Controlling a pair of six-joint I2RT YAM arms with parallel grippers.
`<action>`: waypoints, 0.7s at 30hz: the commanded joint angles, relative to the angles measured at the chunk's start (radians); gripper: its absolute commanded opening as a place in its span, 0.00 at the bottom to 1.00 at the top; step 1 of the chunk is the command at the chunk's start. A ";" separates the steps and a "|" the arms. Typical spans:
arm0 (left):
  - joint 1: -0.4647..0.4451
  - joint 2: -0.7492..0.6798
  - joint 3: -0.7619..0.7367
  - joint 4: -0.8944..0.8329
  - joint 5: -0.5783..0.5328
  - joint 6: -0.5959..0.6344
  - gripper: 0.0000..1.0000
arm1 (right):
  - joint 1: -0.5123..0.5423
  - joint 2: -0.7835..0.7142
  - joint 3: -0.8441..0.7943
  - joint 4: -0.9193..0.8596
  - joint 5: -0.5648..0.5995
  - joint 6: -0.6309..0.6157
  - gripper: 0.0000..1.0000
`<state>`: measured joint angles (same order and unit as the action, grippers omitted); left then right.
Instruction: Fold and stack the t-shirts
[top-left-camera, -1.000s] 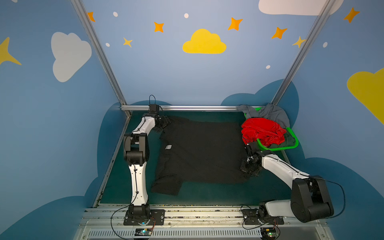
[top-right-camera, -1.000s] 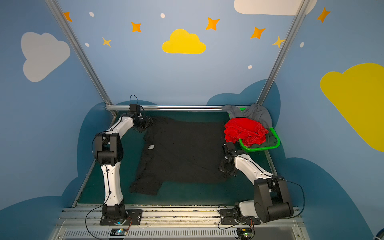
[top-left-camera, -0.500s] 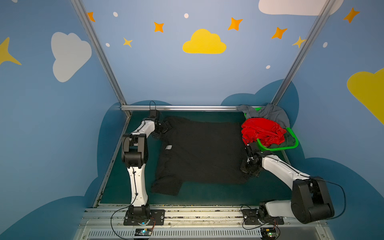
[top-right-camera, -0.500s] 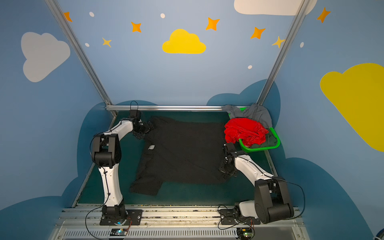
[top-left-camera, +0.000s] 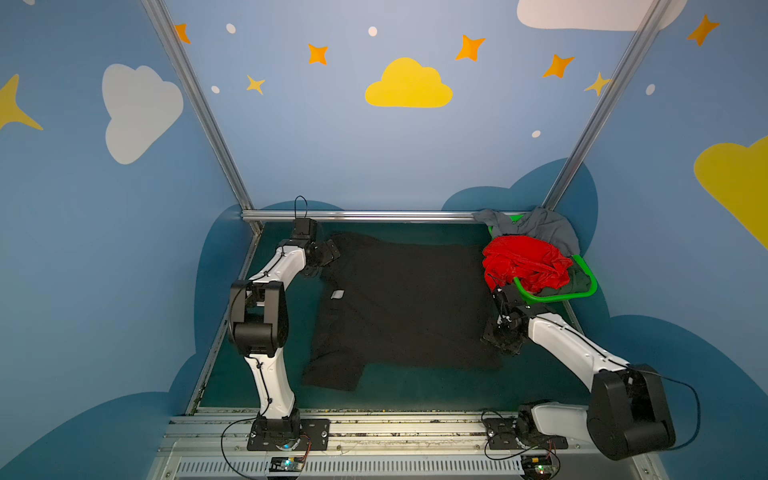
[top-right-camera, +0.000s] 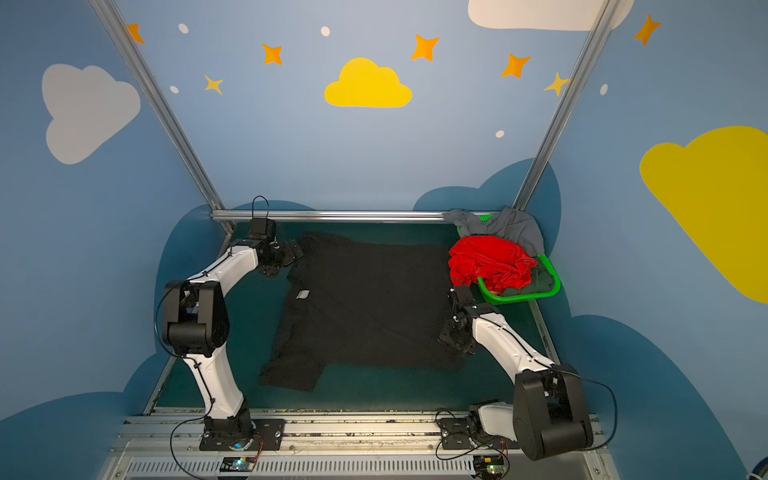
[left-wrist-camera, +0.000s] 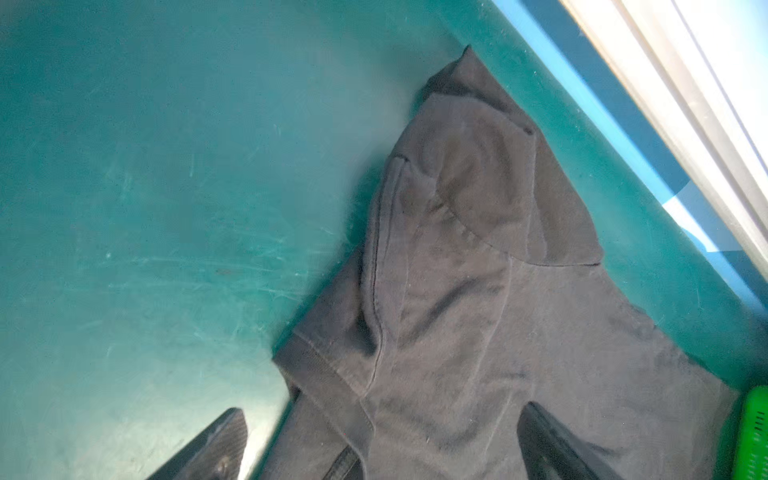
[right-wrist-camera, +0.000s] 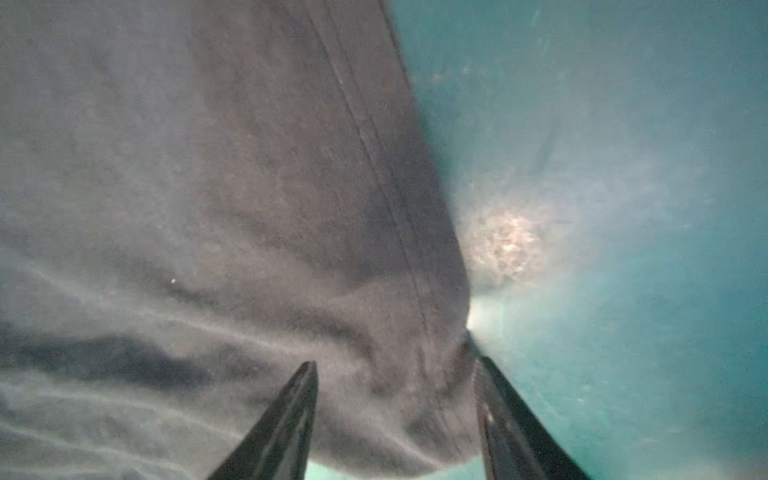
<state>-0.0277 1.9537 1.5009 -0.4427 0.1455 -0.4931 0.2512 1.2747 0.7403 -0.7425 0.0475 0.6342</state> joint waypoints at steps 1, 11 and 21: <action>-0.007 -0.027 -0.016 0.017 -0.017 0.012 1.00 | -0.009 -0.056 -0.006 -0.048 0.037 0.015 0.70; -0.018 0.031 0.029 -0.005 0.018 0.013 1.00 | -0.014 -0.108 0.071 -0.090 -0.008 -0.024 0.95; -0.030 -0.045 -0.065 0.015 -0.002 0.011 1.00 | -0.013 -0.041 0.231 -0.083 -0.064 -0.085 0.96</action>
<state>-0.0536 1.9575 1.4853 -0.4263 0.1547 -0.4896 0.2394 1.2064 0.9215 -0.8185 0.0116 0.5777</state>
